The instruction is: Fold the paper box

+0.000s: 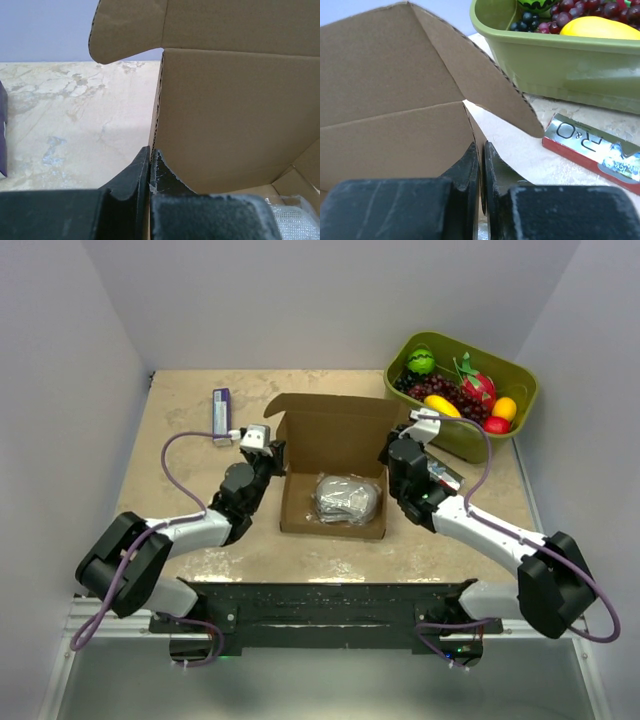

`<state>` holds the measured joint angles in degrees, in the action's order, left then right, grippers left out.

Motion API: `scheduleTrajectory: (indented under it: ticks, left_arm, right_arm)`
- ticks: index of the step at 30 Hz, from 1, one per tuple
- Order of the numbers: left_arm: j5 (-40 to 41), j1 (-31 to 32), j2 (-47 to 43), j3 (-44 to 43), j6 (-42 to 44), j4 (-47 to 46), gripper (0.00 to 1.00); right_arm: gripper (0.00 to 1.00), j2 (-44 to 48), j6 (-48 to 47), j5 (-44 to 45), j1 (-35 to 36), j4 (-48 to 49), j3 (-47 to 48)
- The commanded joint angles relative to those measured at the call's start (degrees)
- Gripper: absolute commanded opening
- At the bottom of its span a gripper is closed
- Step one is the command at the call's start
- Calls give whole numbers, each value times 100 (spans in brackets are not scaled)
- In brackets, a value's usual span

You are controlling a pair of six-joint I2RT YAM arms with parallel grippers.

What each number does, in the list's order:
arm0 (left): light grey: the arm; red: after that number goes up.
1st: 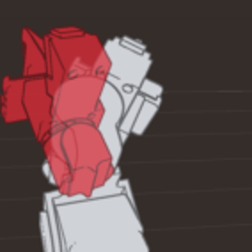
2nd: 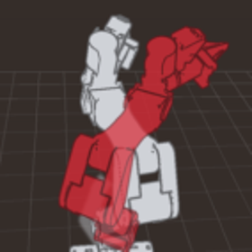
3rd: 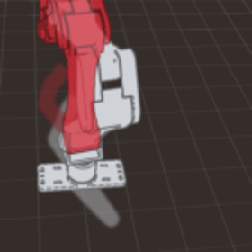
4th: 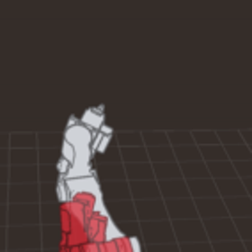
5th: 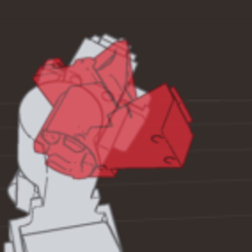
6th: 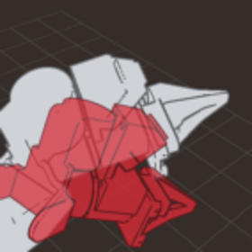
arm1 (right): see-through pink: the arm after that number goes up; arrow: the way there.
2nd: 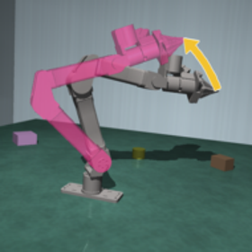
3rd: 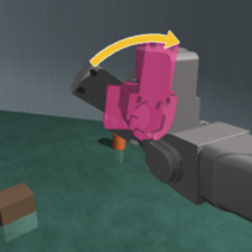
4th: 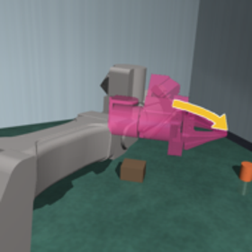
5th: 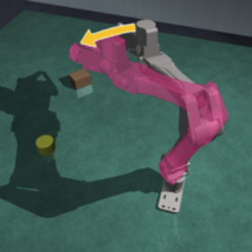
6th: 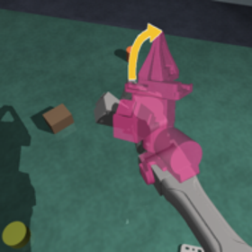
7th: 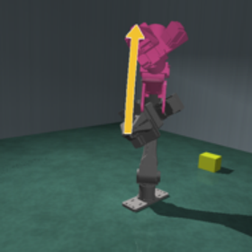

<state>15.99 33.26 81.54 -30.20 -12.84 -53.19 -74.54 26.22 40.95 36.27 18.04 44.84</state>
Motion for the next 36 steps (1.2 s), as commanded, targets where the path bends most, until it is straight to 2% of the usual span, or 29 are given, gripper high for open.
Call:
scheduleTrajectory:
  ticks: [1,17,27,36]
  left_arm:
    - [79,321,-59,356,-570,-139,0]
    - [704,1016,108,752,-1606,-280,0]
    - [1274,1631,477,1007,-1766,-403,0]
    - [1626,2158,635,1340,-1888,-350,0]
  right_arm:
    - [6,291,568,133,170,218,-238]
    - [7,1003,850,396,380,-301,-1091]
    - [8,1144,1017,475,468,-626,-1258]
    - [14,1503,1272,449,495,-1311,-1381]
